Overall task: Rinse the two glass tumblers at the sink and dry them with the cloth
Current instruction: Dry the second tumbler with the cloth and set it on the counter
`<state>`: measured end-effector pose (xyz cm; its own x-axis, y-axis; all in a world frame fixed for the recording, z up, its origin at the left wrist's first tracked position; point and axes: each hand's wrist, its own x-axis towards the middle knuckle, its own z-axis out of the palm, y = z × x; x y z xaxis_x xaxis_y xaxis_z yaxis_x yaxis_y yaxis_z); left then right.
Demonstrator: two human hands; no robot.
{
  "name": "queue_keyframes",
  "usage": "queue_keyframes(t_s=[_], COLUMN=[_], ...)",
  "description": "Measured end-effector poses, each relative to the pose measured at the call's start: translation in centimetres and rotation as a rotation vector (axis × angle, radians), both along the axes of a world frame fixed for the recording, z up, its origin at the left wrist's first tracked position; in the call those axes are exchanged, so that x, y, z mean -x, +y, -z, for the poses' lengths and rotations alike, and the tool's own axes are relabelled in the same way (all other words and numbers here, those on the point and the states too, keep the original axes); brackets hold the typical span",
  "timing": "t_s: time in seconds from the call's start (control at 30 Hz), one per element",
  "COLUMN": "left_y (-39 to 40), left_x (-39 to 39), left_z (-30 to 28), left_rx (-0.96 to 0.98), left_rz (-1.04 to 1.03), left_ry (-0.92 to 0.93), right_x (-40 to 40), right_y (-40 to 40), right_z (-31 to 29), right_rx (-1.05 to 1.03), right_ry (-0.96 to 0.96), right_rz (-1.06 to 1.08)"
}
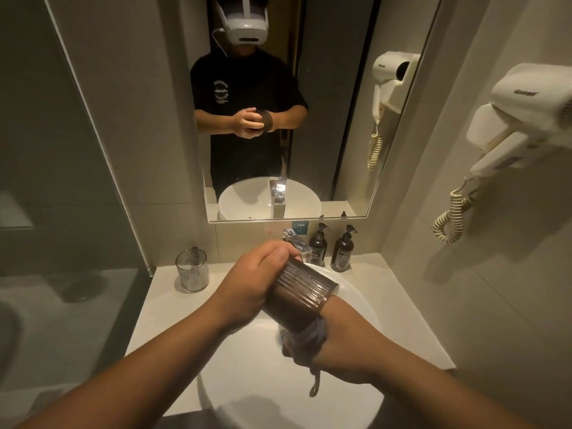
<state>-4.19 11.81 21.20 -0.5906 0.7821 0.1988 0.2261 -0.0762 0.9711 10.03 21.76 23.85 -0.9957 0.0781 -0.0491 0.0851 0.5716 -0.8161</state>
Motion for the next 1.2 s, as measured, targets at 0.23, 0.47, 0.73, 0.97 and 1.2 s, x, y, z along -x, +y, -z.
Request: queue_keyframes(t_s=[0.23,0.47,0.73,0.97,1.2], left_y=[-0.3,-0.3,1.0,2.1,1.3], left_x=[-0.3,1.0,2.1,-0.6,-1.6], left_z=[0.7,1.0,3.9,3.8,4.4], left_rx=[-0.082,-0.134,-0.249,-0.331,-0.192], left_rz=[-0.009,0.036,-0.393,-0.316,-0.166], left_ry=[0.058,0.292,-0.76,-1.168,-0.884], right_x=[-0.3,0.9,1.0,1.9,3.4], right_y=[0.3,0.5,4.4,1.9,2.1], right_z=[0.1,1.0,1.0,5.5,5.8], right_rx=[0.892,1.791,1.493,-0.193,-0.507], right_ry=[0.005,0.045,0.344,0.754,0.749], right_rz=[0.051,-0.15,0.169,0.314,0.138])
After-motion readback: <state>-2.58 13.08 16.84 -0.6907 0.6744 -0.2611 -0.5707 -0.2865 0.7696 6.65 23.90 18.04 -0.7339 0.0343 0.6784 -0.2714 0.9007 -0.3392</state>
